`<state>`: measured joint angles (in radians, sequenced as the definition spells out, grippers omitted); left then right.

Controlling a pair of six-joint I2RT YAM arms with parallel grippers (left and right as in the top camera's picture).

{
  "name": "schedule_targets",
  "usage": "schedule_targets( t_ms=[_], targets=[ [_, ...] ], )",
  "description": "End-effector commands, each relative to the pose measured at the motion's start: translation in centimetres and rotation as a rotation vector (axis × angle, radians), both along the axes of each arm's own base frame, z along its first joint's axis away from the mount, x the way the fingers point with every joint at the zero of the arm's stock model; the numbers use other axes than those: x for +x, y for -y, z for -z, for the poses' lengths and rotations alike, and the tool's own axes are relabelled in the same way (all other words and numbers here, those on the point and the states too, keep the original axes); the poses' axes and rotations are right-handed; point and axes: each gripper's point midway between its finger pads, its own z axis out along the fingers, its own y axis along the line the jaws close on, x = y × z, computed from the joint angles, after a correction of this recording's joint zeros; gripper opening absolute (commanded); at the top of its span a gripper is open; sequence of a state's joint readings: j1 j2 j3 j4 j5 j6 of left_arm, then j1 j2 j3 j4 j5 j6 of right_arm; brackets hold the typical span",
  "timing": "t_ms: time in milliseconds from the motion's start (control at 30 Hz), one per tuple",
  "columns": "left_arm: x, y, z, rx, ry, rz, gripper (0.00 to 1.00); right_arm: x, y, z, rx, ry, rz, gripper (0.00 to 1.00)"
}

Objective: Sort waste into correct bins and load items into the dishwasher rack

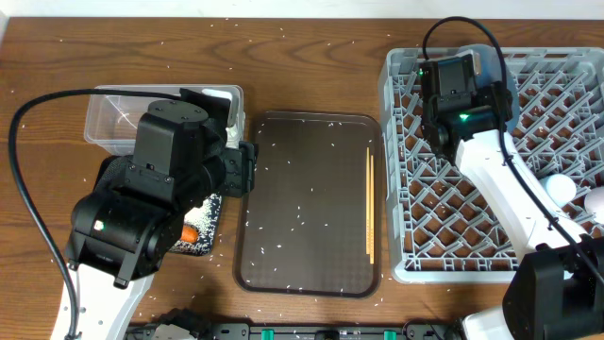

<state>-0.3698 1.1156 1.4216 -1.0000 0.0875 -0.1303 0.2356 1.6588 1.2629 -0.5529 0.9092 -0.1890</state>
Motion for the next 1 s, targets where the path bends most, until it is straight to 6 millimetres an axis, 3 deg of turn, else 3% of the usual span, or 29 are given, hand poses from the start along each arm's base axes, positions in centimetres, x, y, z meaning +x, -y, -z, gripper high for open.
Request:
schedule_targets(
  t_ms=[0, 267, 433, 700, 967],
  targets=[
    [-0.1, 0.1, -0.4, -0.002, 0.003, 0.005, 0.67, -0.6, 1.9, -1.2, 0.007, 0.058, 0.072, 0.67],
    [-0.1, 0.1, -0.4, -0.002, 0.003, 0.005, 0.67, -1.6, 3.9, -0.3, 0.066, 0.054, 0.146, 0.65],
    [-0.1, 0.1, -0.4, -0.003, 0.006, 0.005, 0.67, -1.9, 3.9, 0.2, 0.079, 0.018, 0.134, 0.64],
    [-0.1, 0.1, -0.4, -0.002, 0.006, 0.005, 0.67, -2.7, 5.5, 0.9, 0.186, 0.056, 0.215, 0.62],
    [0.0, 0.1, -0.4, -0.002, 0.005, 0.005, 0.67, -3.1, 4.9, -2.9, 0.283, 0.177, 0.166, 0.65]
  ],
)
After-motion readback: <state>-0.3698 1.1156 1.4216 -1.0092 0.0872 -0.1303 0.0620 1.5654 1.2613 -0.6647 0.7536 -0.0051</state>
